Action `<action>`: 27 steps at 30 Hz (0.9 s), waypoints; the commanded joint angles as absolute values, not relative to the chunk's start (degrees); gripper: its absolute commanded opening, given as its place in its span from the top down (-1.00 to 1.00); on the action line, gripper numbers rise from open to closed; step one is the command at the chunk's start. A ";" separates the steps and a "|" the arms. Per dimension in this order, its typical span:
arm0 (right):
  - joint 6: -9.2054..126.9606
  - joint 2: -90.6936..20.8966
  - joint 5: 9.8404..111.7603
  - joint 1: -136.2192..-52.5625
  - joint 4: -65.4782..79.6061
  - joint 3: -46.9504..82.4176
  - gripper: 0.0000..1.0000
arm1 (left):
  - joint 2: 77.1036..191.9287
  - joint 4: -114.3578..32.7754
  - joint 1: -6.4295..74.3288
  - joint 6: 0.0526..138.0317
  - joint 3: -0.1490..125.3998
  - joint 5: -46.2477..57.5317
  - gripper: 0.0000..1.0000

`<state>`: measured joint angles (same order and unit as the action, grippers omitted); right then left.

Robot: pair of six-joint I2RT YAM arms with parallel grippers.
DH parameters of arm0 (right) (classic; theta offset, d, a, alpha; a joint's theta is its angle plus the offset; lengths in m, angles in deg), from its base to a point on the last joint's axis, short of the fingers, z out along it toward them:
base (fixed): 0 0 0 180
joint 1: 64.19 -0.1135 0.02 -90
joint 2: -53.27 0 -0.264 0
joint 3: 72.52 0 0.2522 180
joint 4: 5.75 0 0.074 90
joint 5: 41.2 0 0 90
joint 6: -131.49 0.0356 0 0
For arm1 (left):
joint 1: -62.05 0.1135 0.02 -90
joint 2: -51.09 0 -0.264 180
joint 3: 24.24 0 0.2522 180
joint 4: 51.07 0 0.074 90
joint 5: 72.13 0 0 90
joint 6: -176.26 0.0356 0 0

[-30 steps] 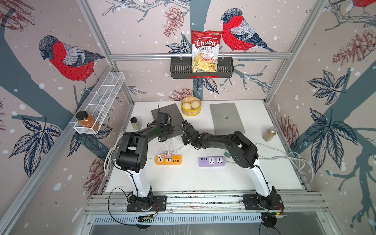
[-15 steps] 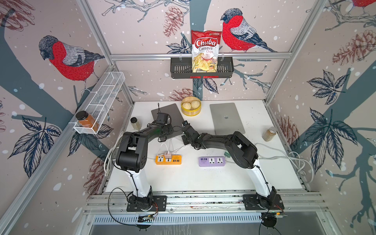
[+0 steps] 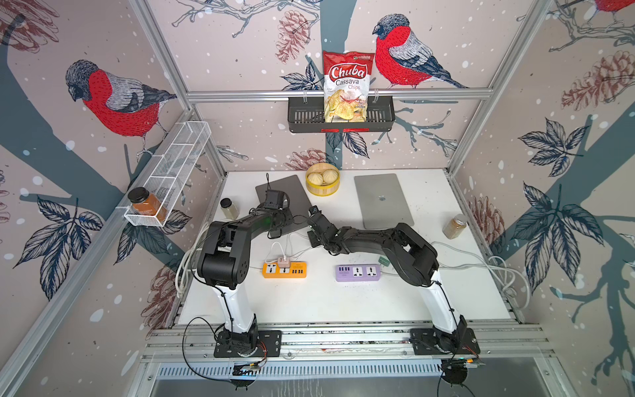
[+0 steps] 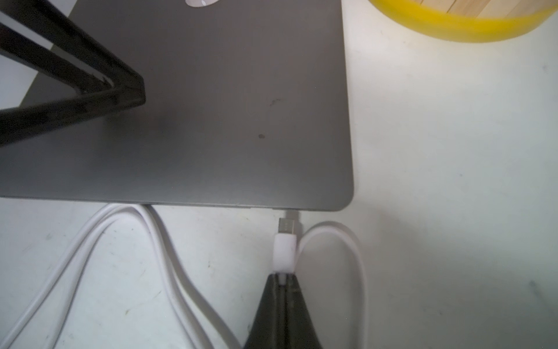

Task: Unplug the laptop charger
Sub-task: Remove the charging cable from the laptop.

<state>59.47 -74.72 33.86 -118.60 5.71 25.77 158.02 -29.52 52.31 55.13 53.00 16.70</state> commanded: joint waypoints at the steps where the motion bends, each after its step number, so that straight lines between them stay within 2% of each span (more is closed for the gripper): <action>1: 60.13 -73.62 34.47 -117.88 7.62 25.27 0.96 | 159.02 -24.66 52.71 54.97 52.66 17.43 0.39; 16: 63.62 -66.61 31.16 -117.72 10.49 17.30 0.95 | 155.52 -24.69 53.00 56.43 52.66 15.55 0.39; 23: 64.98 -64.74 31.96 -116.27 8.48 12.18 0.94 | 147.35 -24.65 53.00 57.66 50.25 14.80 0.37; 27: 65.05 -64.42 32.38 -116.37 8.19 11.88 0.87 | 139.70 -22.01 53.02 58.48 48.27 17.35 0.36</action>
